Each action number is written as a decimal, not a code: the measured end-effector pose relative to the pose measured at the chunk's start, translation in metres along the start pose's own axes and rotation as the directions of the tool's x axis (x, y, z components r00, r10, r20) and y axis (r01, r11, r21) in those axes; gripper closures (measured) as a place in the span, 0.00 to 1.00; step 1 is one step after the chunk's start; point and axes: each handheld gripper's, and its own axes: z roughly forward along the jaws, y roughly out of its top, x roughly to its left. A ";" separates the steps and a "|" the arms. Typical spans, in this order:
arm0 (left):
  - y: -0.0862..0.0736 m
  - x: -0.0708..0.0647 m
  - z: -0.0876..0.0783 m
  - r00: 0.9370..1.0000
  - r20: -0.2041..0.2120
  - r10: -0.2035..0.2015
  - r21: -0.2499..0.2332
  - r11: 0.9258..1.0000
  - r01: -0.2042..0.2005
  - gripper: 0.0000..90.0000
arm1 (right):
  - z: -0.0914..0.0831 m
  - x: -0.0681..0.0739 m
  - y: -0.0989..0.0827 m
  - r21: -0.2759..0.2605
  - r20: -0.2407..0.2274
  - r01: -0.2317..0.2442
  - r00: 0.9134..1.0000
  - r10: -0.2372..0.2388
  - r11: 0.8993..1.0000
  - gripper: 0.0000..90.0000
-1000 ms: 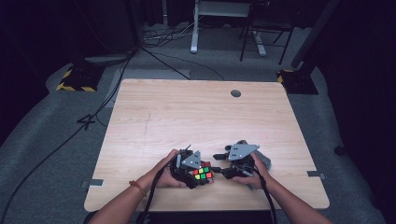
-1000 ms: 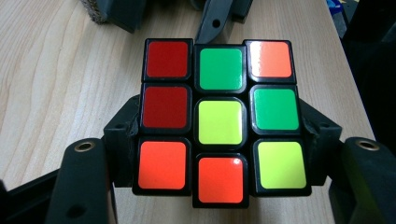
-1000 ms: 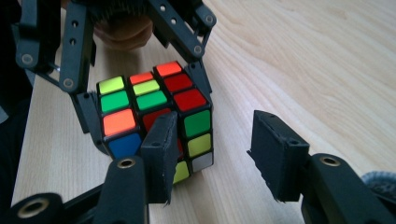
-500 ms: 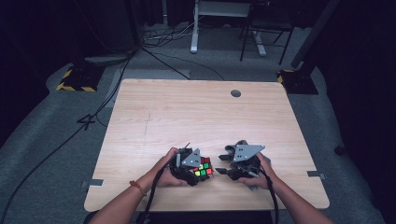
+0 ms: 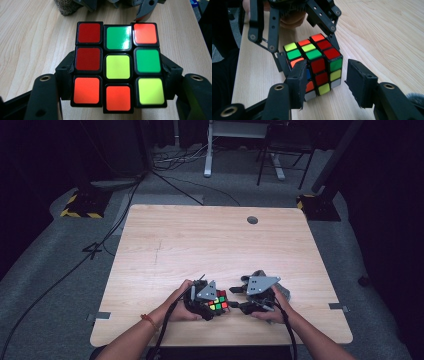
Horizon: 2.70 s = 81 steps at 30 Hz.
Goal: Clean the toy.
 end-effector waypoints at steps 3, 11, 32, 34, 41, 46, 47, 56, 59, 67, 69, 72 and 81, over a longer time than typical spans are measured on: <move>0.000 -0.001 0.002 1.000 0.005 0.004 0.035 0.999 -0.004 0.33 | 0.005 0.003 0.002 0.008 -0.012 0.003 1.000 -0.003 1.000 0.56; 0.001 -0.002 -0.002 1.000 0.010 0.017 0.018 1.000 -0.017 0.37 | 0.009 0.005 0.008 -0.011 -0.004 0.010 1.000 -0.010 1.000 0.55; 0.013 -0.006 -0.020 0.999 -0.037 0.037 -0.100 0.994 -0.041 0.37 | 0.020 -0.002 -0.020 0.151 -0.054 0.012 0.999 -0.004 0.988 0.50; 0.013 -0.007 -0.020 0.999 -0.033 0.030 -0.106 0.994 -0.034 0.37 | 0.021 -0.003 -0.020 0.142 -0.048 0.003 0.999 0.004 0.990 0.52; 0.015 -0.008 -0.022 1.000 -0.015 0.028 -0.128 0.991 -0.029 0.37 | 0.023 -0.001 -0.021 0.121 -0.029 0.006 1.000 -0.002 0.993 0.57; 0.012 -0.006 -0.019 1.000 0.006 0.023 -0.128 0.992 -0.022 0.36 | 0.016 -0.005 -0.022 0.090 -0.004 -0.021 1.000 0.021 0.996 0.58; 0.012 -0.005 -0.019 1.000 0.009 0.025 -0.126 0.992 -0.024 0.36 | 0.015 -0.005 -0.022 0.087 0.001 -0.016 1.000 0.016 0.996 0.58; 0.008 -0.004 -0.017 0.999 0.029 0.013 -0.106 0.994 -0.010 0.35 | 0.010 -0.007 -0.023 0.019 -0.026 -0.054 0.998 0.055 0.998 0.58; 0.007 -0.004 -0.016 1.000 0.027 0.015 -0.101 0.995 -0.012 0.36 | 0.009 -0.006 -0.023 0.020 -0.026 -0.043 0.999 0.044 0.999 0.58; 0.005 -0.002 -0.016 0.999 0.031 0.019 -0.084 0.996 -0.016 0.35 | 0.009 -0.004 -0.022 0.004 -0.040 -0.038 0.998 0.038 0.999 0.58; 0.003 -0.001 -0.014 0.999 0.027 0.021 -0.066 0.998 -0.019 0.35 | 0.008 -0.004 -0.021 0.000 -0.044 -0.034 0.998 0.034 0.999 0.58; 0.000 -0.001 -0.012 1.000 0.020 0.016 -0.048 0.999 -0.015 0.36 | 0.008 -0.004 -0.021 -0.013 -0.053 -0.040 0.998 0.039 0.999 0.57; -0.006 0.001 -0.010 0.999 0.030 -0.012 0.031 0.999 0.011 0.27 | 0.006 -0.001 -0.018 0.021 -0.031 -0.015 0.999 0.016 1.000 0.53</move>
